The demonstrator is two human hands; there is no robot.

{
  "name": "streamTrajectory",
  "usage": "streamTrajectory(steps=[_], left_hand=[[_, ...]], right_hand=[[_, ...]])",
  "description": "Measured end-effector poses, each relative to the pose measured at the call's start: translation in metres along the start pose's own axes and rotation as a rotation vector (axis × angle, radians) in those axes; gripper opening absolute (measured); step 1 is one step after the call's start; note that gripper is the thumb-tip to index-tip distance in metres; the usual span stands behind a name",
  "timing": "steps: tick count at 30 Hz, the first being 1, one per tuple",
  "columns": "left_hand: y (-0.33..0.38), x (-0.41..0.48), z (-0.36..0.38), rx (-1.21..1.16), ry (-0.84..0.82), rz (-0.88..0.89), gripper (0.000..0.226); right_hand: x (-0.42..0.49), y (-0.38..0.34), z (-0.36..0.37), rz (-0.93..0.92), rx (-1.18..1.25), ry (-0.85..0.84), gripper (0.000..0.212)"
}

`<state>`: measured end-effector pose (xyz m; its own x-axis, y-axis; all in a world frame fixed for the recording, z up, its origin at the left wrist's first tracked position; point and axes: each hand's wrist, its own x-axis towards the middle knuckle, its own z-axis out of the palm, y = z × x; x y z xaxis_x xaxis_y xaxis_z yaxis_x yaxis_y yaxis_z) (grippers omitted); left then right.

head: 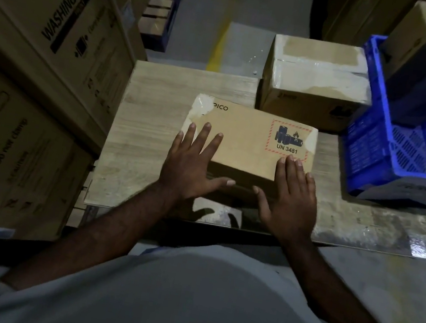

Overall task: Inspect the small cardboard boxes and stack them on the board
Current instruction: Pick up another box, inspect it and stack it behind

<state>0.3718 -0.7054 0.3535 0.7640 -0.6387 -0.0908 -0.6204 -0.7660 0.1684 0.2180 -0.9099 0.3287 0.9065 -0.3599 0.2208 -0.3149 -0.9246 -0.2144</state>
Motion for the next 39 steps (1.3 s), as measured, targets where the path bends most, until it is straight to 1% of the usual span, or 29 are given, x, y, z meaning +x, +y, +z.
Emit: streamTrajectory(steps=[2,4,7,9,13,14,17,19,20,24,31,33,35,37,39], left_hand=[[0.0,0.004,-0.006,-0.023,0.052,-0.011,0.107],[-0.002,0.011,-0.012,0.009,0.129,0.015,0.093],[-0.005,0.025,-0.017,0.082,0.177,0.056,0.082],[-0.004,0.036,-0.02,0.073,0.173,0.05,0.083],[-0.002,0.062,-0.027,0.039,0.187,0.055,0.094],[-0.001,0.069,-0.029,0.028,0.165,0.051,0.097],[-0.002,0.085,-0.029,-0.029,0.023,-0.014,0.104],[-0.005,0.087,-0.022,-0.052,-0.033,-0.059,0.104],[-0.005,0.085,-0.017,-0.045,-0.035,-0.064,0.102],[-0.007,0.08,-0.012,-0.018,-0.003,-0.051,0.098],[-0.007,0.08,-0.014,-0.019,-0.005,-0.048,0.099],[-0.007,0.079,-0.015,-0.053,0.005,-0.052,0.097],[-0.009,0.076,-0.016,-0.122,0.054,-0.078,0.092],[-0.014,0.068,-0.016,-0.177,0.124,-0.119,0.086],[-0.02,0.054,-0.015,-0.226,0.149,-0.176,0.083]], right_hand=[[0.0,-0.002,-0.001,0.006,-0.011,-0.004,0.08],[0.001,-0.005,-0.003,0.019,-0.011,-0.024,0.077],[0.01,-0.008,-0.011,0.026,0.08,-0.023,0.071],[0.025,-0.007,-0.019,0.016,0.12,-0.007,0.067],[0.071,-0.007,-0.027,0.096,0.098,-0.079,0.071],[0.082,-0.006,-0.026,0.118,0.074,-0.101,0.073],[0.101,-0.005,-0.021,0.198,0.016,-0.207,0.081],[0.101,-0.005,-0.015,0.212,-0.008,-0.227,0.084],[0.099,-0.005,-0.012,0.209,-0.012,-0.217,0.084],[0.097,-0.004,-0.01,0.214,-0.014,-0.203,0.085],[0.097,-0.005,-0.011,0.214,-0.013,-0.2,0.085],[0.097,-0.005,-0.012,0.219,-0.01,-0.207,0.086],[0.097,-0.004,-0.014,0.232,0.025,-0.211,0.084],[0.093,-0.003,-0.019,0.245,0.07,-0.193,0.079],[0.084,-0.003,-0.022,0.238,0.074,-0.176,0.075]])
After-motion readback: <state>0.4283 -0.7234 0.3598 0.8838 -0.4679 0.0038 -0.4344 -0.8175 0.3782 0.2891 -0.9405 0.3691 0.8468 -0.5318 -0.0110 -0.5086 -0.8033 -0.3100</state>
